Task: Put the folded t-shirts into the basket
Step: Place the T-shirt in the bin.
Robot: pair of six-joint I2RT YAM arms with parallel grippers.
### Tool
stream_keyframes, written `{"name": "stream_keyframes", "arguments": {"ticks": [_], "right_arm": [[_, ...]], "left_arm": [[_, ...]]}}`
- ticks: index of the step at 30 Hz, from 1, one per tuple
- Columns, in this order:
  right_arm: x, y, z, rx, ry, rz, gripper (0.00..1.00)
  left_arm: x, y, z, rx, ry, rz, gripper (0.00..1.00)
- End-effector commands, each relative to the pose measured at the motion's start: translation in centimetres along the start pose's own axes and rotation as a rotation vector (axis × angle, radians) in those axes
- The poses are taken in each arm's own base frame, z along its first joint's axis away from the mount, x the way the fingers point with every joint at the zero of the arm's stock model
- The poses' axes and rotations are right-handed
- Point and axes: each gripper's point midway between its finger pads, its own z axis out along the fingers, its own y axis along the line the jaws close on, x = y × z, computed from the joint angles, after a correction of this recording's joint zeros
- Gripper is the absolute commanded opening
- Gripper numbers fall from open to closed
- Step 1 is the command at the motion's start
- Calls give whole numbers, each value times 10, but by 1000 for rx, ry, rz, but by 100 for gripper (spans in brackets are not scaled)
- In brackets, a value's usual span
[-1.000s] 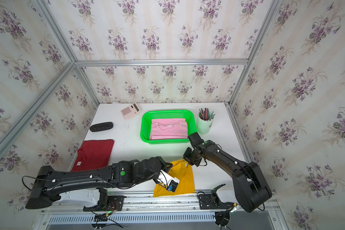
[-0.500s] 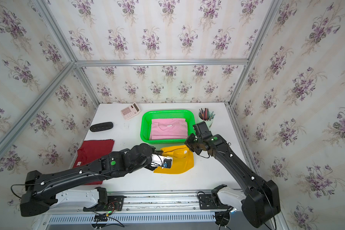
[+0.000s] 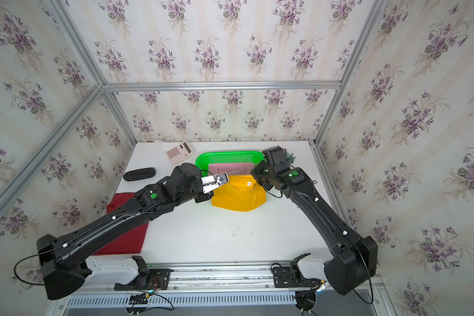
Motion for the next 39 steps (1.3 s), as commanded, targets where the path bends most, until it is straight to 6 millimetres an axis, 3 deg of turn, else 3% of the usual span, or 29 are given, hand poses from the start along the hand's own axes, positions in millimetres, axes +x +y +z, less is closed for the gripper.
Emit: {"name": "stream_keyframes", "arguments": {"ticks": [1, 9, 13, 16, 22, 26, 32, 39], "right_arm": [[-18, 11, 3, 17, -62, 17, 0], [-31, 22, 24, 20, -92, 51, 0], [-36, 23, 37, 42, -104, 71, 0], [-43, 21, 44, 60, -127, 88, 0], [-51, 21, 62, 65, -145, 128, 0], [-48, 16, 81, 91, -121, 162, 0], [-45, 0, 108, 145, -106, 202, 0], [-39, -2, 136, 147, -41, 268, 0]], "left_arm": [[13, -2, 7, 56, 51, -22, 0], [25, 17, 17, 62, 61, -74, 0], [25, 10, 18, 152, 23, -82, 0], [35, 6, 35, 214, 43, -137, 0], [55, 22, 63, 234, 125, -213, 0], [65, 20, 78, 320, 175, -236, 0], [93, 37, 101, 321, 258, -302, 0], [121, 55, 130, 279, 364, -318, 0]]}}
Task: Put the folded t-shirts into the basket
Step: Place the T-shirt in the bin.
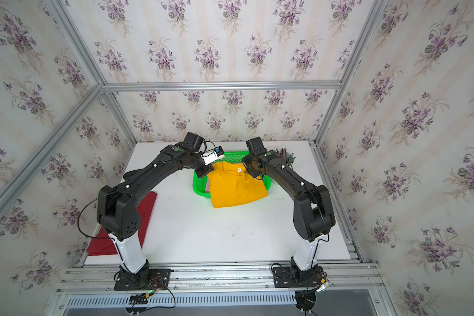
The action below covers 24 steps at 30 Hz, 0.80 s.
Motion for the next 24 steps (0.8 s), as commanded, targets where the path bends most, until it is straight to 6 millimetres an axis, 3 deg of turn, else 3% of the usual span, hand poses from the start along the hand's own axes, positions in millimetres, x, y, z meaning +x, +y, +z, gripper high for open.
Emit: {"name": "stream_keyframes", "arguments": {"ticks": [1, 11, 18, 24], "right_arm": [[-5, 8, 7, -13, 8, 52, 0], [-19, 0, 37, 25, -52, 125, 0], [-21, -20, 53, 75, -72, 130, 0], [-33, -23, 59, 81, -112, 102, 0]], "left_arm": [[21, 18, 8, -68, 120, -27, 0], [26, 78, 43, -305, 211, 23, 0], [38, 60, 69, -223, 228, 16, 0], [51, 69, 87, -266, 271, -5, 0]]}}
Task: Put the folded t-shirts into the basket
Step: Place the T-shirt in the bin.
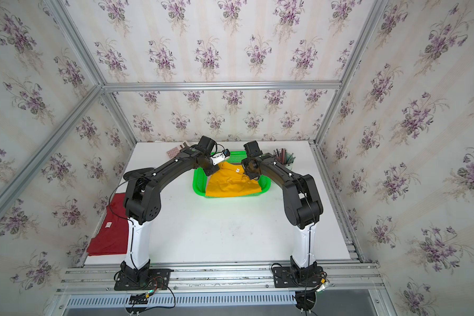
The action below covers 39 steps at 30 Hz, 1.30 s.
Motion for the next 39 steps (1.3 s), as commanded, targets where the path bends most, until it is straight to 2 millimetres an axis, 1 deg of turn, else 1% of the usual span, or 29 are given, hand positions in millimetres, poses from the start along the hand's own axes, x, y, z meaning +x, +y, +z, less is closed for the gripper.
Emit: {"name": "stream_keyframes", "arguments": {"ticks": [1, 2, 7, 11, 15, 18, 19, 21, 23, 24, 25, 27, 28, 29, 32, 34, 36, 37, 39], "right_arm": [[-23, -1, 1, 13, -84, -12, 1], [-24, 0, 2, 8, -82, -17, 4], [-28, 14, 1, -18, -87, -37, 12], [-30, 20, -2, -36, -90, -40, 16], [-31, 23, -4, -47, -94, -49, 33], [-33, 27, -9, -59, -101, -66, 45], [-35, 29, -13, -64, -109, -73, 49], [-40, 30, -21, -65, -137, -77, 56], [-46, 32, -31, -70, -169, -88, 63], [-48, 34, -36, -77, -179, -99, 66], [-49, 35, -39, -79, -187, -110, 69], [-50, 35, -48, -80, -197, -130, 73], [-50, 35, -51, -80, -200, -141, 74], [-50, 33, -54, -81, -201, -151, 75], [-48, 33, -65, -106, -202, -196, 76], [-42, 36, -71, -140, -184, -259, 76], [-28, 42, -75, -205, -132, -358, 73], [-18, 48, -78, -258, -95, -427, 70], [9, 59, -83, -365, -7, -578, 65]], "left_arm": [[30, 26, 8, -139, 143, -31, 0], [30, 29, 10, -156, 146, -39, 0], [26, 49, 11, -258, 144, -50, 0], [26, 55, 11, -292, 142, -44, 0], [23, 58, 9, -315, 125, -47, 0], [28, 55, 9, -301, 143, -52, 0], [29, 54, 8, -301, 150, -60, 1], [34, 55, 5, -304, 166, -73, 10], [37, 58, 0, -333, 178, -93, 14], [38, 62, -5, -357, 183, -107, 18], [38, 67, -12, -389, 183, -128, 29], [32, 75, -26, -437, 155, -168, 51], [28, 77, -35, -449, 127, -186, 69], [22, 77, -44, -453, 93, -202, 82], [3, 76, -74, -447, -17, -257, 86], [-12, 72, -95, -420, -97, -298, 88], [-22, 64, -112, -365, -170, -336, 88], [-26, 57, -117, -326, -201, -348, 88], [-30, 48, -126, -282, -250, -388, 87]]}}
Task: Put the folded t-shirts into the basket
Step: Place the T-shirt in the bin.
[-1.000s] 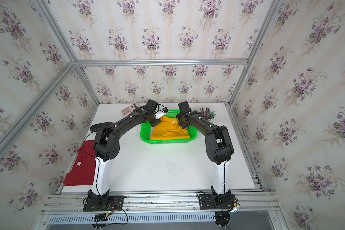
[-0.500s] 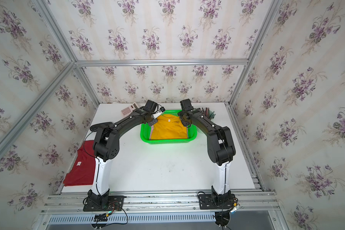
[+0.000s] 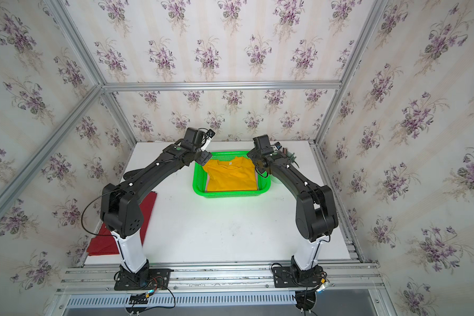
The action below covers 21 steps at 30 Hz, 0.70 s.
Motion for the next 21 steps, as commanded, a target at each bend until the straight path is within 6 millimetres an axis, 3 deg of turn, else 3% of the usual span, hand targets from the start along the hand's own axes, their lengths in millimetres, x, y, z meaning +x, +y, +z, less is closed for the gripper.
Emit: {"name": "stream_keyframes", "arguments": {"ticks": [1, 3, 5, 10, 16, 21], "right_arm": [[35, 47, -11, -267, 139, -291, 62], [60, 54, -13, -310, 216, -423, 58], [74, 44, -9, -259, 261, -486, 55], [94, 3, 0, -144, 344, -581, 49], [117, -46, 10, -30, 448, -623, 48], [114, -70, 19, 69, 426, -619, 43]], "left_arm": [[-8, -18, -15, 125, -72, -146, 86], [-2, -20, -27, 152, -82, -233, 84], [7, -28, -37, 197, -73, -315, 83], [35, -85, -48, 476, -7, -440, 69], [103, -122, -23, 499, 253, -461, 48], [132, -137, 1, 380, 360, -273, 41]]}}
